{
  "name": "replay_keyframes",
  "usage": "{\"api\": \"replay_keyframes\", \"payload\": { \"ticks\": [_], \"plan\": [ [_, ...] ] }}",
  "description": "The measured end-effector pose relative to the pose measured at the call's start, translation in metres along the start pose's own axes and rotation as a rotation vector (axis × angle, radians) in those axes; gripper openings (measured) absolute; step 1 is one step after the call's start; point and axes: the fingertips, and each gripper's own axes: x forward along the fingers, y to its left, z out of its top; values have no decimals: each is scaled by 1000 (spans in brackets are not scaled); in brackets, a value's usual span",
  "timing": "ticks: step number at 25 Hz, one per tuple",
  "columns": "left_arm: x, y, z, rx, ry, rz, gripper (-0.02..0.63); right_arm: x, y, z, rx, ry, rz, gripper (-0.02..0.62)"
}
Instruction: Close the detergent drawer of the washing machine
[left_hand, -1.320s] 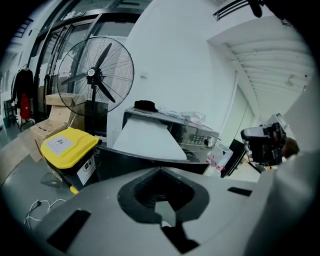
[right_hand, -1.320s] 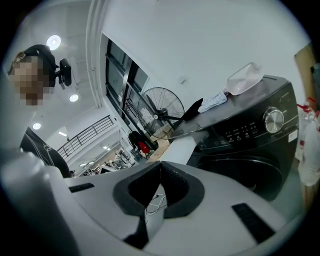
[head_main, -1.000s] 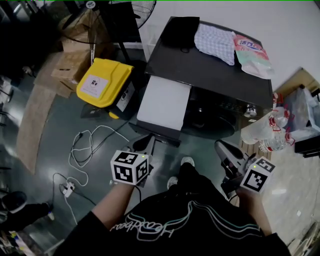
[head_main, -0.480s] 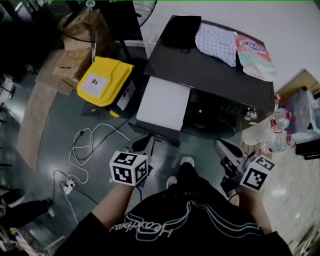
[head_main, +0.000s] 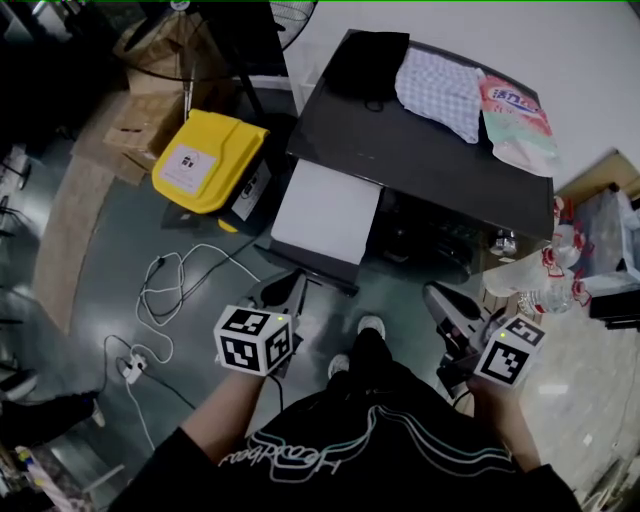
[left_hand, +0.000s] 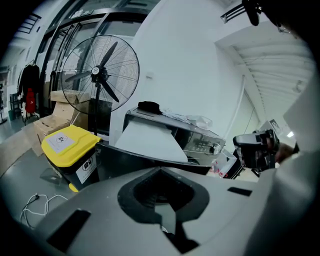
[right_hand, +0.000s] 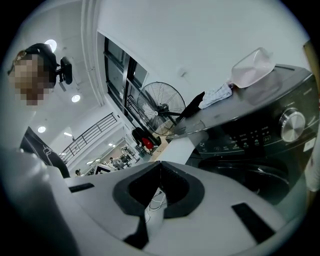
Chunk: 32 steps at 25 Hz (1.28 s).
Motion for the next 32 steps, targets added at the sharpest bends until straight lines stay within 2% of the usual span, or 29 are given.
{"api": "replay_keyframes", "payload": {
  "ticks": [7,32],
  "plan": [
    [9,5,7,-11,5,16,23,13,-3,4,8,28,30,28],
    [51,9,44,-18,6,28,23,39,-33,66,-28,42,65,28]
  ]
}}
